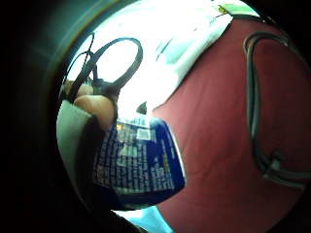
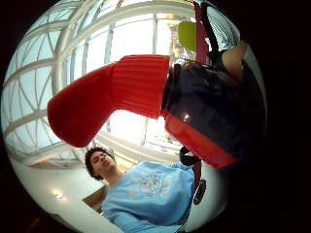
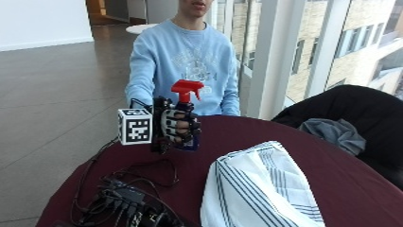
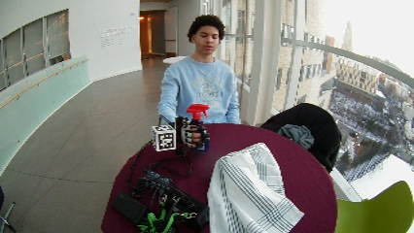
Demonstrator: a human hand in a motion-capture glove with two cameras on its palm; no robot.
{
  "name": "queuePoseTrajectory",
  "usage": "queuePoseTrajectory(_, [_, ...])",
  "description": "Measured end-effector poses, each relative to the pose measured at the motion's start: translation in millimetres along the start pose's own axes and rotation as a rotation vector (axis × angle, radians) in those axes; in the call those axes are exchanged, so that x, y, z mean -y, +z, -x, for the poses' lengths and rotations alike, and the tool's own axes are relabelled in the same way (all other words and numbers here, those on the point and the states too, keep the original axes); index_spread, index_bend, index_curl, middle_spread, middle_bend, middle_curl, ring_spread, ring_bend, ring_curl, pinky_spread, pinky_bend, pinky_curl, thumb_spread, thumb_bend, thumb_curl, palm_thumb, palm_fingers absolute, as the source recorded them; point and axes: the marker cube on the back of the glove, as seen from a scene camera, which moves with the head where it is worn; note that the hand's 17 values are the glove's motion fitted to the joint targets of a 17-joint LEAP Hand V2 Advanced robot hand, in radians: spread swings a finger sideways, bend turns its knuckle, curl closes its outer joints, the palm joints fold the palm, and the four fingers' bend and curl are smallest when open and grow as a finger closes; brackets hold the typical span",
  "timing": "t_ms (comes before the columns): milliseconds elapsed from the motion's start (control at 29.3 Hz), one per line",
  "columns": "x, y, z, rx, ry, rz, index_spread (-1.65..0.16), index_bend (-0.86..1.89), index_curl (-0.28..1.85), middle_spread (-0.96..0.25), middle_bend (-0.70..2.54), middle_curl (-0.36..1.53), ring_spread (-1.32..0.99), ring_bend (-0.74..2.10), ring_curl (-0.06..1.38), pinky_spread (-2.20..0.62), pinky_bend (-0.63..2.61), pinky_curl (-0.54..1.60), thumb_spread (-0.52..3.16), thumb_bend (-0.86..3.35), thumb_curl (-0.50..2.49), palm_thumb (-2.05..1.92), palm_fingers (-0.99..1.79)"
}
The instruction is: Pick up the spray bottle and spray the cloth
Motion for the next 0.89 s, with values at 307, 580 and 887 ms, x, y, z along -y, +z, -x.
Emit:
queuePoseTrajectory(307, [57, -39, 57, -0.322, 0.157, -0.051, -0.29, 0.14, 0.32, -0.1, 0.18, 0.4, -0.11, 0.45, 0.37, 0.01, 0.25, 0.37, 0.89, -0.02, 0.48, 0.96, 1.15])
queuePoseTrajectory(580, [93, -55, 71, -0.584, 0.305, 0.03, -0.28, 0.14, 0.33, -0.09, 0.19, 0.4, -0.11, 0.47, 0.38, -0.02, 0.29, 0.38, 0.82, -0.02, 0.51, 0.97, 1.15])
queuePoseTrajectory(887, [121, -61, 59, -0.78, 0.437, 0.107, -0.27, 0.12, 0.32, -0.09, 0.2, 0.41, -0.11, 0.46, 0.38, -0.08, 0.39, 0.4, 0.75, -0.03, 0.55, 0.98, 1.18])
